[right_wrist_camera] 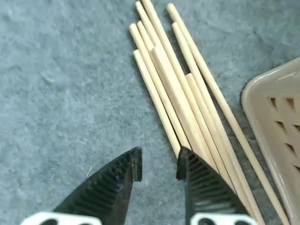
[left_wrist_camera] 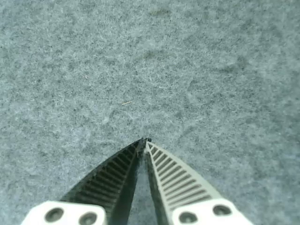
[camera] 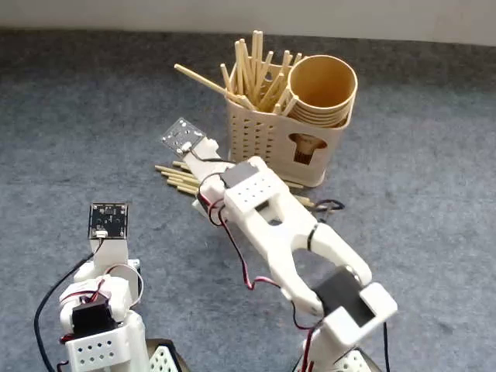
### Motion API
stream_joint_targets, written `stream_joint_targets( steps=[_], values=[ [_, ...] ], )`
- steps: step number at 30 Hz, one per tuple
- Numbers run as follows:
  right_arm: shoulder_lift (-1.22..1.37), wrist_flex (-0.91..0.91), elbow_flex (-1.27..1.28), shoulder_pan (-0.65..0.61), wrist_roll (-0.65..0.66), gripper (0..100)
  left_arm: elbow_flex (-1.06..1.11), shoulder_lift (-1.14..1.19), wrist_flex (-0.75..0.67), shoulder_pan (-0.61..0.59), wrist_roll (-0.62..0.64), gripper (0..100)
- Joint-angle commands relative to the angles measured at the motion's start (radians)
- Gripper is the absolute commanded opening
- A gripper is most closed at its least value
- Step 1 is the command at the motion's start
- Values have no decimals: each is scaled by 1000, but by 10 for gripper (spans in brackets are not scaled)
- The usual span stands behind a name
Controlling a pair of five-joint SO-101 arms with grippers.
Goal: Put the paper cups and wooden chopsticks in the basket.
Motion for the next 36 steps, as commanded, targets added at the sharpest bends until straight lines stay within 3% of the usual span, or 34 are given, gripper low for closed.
stream_joint_targets(
  steps=[1,14,21,36],
  values=[
    [42,76,-150,16,18,174,19,-18,5,-4,-3,14],
    [283,85,-298,90,21,173,19,-18,5,-4,-3,14],
    [278,168,-305,85,21,28,19,-18,5,-4,-3,14],
    [111,245,-320,85,18,5,19,-18,5,-4,-3,14]
  ],
)
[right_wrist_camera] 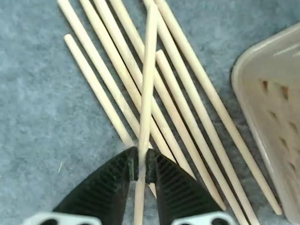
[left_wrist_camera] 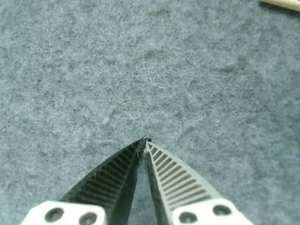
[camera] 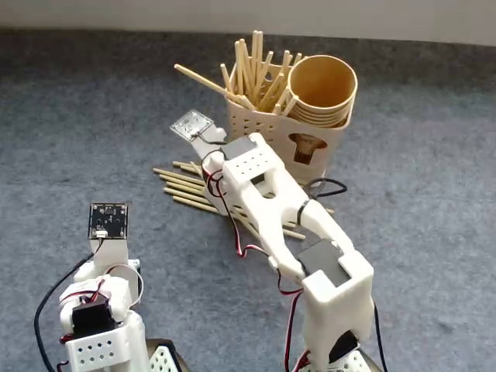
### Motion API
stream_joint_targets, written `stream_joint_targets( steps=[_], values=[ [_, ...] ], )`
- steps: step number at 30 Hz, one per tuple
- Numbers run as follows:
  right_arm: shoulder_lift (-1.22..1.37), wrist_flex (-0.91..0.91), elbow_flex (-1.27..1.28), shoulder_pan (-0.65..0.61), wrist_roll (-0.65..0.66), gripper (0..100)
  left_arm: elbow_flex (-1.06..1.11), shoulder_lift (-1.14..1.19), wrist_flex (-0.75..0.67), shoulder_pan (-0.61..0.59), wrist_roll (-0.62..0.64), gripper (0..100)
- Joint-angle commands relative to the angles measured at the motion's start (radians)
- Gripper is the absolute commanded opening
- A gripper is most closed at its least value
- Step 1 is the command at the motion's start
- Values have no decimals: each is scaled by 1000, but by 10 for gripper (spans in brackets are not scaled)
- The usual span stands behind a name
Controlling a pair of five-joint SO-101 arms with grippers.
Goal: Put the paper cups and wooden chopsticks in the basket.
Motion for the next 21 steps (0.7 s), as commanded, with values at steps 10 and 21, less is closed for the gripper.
stream_joint_targets(
  steps=[10,21],
  values=[
    [-288,166,-47,-28,-2,5,19,-18,5,-5,-3,14],
    [-476,189,-47,-68,-153,5,19,-18,5,-5,-3,14]
  ],
)
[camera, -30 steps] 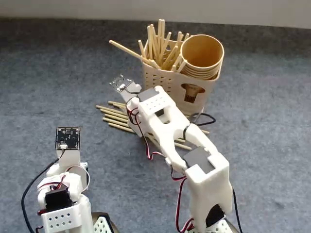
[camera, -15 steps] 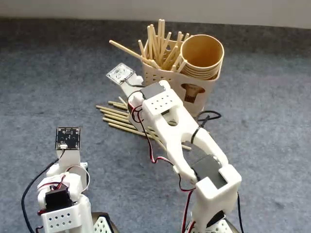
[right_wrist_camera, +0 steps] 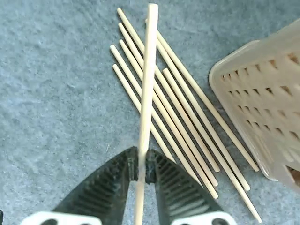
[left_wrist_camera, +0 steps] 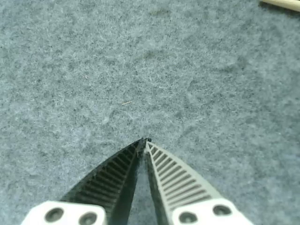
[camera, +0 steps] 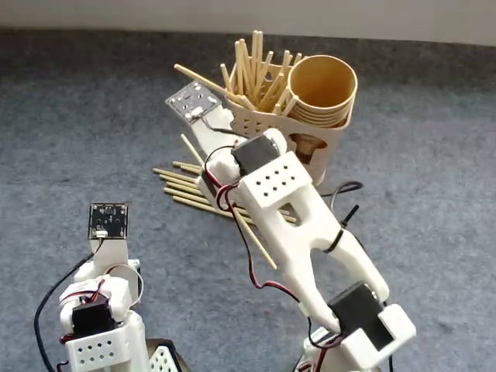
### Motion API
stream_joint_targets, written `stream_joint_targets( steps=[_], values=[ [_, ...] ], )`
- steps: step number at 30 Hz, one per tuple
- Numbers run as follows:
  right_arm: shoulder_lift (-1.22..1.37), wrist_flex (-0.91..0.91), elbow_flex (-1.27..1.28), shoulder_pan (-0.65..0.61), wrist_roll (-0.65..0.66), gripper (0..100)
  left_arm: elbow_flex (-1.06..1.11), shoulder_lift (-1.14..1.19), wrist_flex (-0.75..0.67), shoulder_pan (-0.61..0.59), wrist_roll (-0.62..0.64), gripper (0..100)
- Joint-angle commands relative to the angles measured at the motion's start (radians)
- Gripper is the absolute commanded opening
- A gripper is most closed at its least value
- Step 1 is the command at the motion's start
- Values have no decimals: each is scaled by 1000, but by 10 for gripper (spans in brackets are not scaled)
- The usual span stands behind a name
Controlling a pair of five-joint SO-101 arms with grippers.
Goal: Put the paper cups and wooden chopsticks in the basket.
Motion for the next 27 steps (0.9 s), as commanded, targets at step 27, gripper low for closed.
stream_joint_targets(
  steps=[27],
  values=[
    [-509,-610,-48,124,-160,5,19,-18,5,-5,-3,14]
  ],
)
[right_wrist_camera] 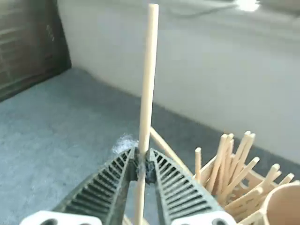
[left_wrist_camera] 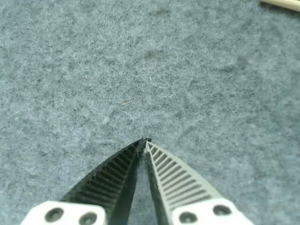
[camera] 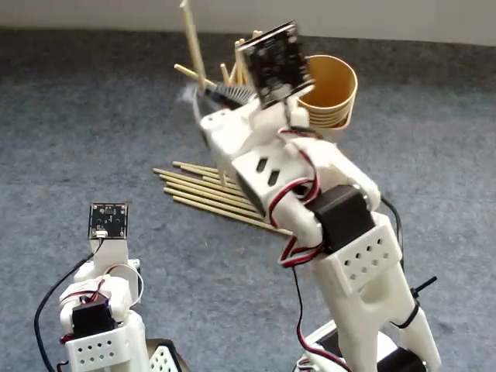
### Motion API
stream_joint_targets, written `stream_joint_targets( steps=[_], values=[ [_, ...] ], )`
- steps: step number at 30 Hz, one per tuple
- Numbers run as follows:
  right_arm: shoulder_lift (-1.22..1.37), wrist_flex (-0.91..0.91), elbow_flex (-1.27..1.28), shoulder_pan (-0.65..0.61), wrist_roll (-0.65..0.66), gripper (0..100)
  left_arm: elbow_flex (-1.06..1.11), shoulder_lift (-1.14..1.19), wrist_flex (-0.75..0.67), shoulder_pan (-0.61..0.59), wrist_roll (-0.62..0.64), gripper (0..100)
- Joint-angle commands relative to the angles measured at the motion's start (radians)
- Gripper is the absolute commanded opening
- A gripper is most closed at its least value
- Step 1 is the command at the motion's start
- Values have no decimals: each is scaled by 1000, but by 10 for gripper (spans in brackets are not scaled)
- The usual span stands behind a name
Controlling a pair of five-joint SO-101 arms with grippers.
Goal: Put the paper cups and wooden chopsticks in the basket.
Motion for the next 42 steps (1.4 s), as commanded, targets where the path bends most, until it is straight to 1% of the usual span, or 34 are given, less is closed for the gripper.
stream_joint_targets(
  steps=[1,6,11,14,19,20,22,25,29,30,33,38,42],
  values=[
    [-35,-189,-47,82,-2,5,19,-18,5,-5,-3,14],
    [-35,-427,24,151,-2,5,19,-18,5,-7,-3,14],
    [-35,-745,216,219,-2,5,19,-18,5,-8,-3,14],
    [-35,-905,354,254,-2,5,19,-18,5,-7,-3,14],
    [-35,-1061,538,263,2,5,19,-18,5,-5,-3,14],
    [-35,-1082,567,263,12,6,19,-18,5,-5,-3,14],
    [-35,-1119,619,263,78,6,19,-18,5,-8,-3,14],
    [-35,-1133,674,259,163,14,19,-18,5,-8,-3,14],
    [-38,-1132,704,255,167,123,19,-18,5,-8,-3,14],
    [-39,-1132,704,251,167,135,19,-18,5,-8,-3,14],
    [-48,-1101,702,222,170,129,19,-18,5,-8,-3,14],
    [-53,-966,691,179,169,128,19,-18,5,-8,-3,14],
    [-122,-857,674,133,169,128,19,-18,5,-8,-3,14]
  ],
)
